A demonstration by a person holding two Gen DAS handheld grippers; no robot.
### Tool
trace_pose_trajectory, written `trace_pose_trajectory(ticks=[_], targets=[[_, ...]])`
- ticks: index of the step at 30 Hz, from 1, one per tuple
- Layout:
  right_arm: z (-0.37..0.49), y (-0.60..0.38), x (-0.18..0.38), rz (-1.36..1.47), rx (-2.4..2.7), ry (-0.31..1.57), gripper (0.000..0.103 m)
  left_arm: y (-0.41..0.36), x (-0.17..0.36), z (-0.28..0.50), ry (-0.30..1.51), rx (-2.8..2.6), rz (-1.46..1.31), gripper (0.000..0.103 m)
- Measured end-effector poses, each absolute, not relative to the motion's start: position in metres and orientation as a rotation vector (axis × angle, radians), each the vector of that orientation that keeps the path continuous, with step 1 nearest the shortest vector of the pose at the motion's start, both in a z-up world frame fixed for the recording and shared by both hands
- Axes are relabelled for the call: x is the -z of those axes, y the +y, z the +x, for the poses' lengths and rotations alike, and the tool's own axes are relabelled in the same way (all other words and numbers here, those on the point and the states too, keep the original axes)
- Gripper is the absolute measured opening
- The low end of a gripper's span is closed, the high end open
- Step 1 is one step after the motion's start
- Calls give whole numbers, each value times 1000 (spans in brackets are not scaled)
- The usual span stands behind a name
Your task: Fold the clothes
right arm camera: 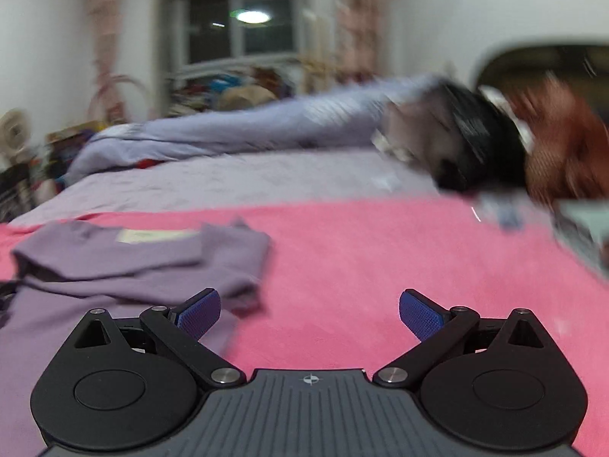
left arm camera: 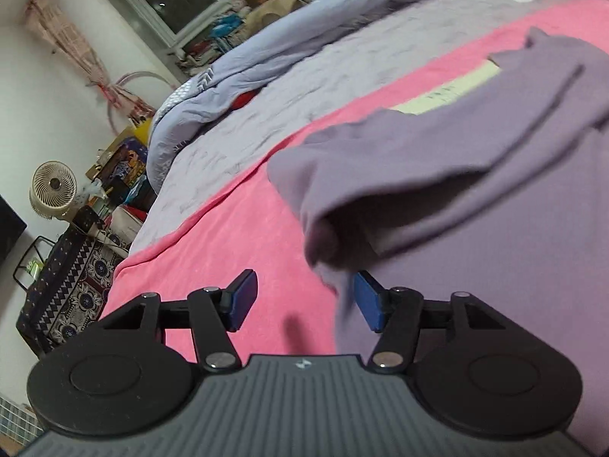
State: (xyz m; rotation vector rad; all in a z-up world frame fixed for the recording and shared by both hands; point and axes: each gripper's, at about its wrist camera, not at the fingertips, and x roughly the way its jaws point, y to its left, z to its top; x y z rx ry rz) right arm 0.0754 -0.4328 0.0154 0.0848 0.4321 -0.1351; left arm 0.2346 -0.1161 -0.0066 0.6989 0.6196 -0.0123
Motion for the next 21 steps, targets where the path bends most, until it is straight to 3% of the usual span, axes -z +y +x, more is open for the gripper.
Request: trace_pose_trajectory(ticks=[4, 13, 16, 18, 21], targets=[[101, -392, -44, -2, 66, 440, 100, -123, 20, 266, 577, -55, 728, 63], [189, -292, -64, -180, -104, 472, 100, -57, 19, 250, 578, -75, 398, 67], [233, -243, -71, -166, -251, 524, 88, -44, 17, 248, 589, -45, 314, 68], [265, -204, -72, -179, -314, 584, 64, -33, 16, 247, 599, -15, 238, 68], [312, -145, -60, -245, -346, 683, 57, -16, 14, 243, 612, 21, 145, 68]])
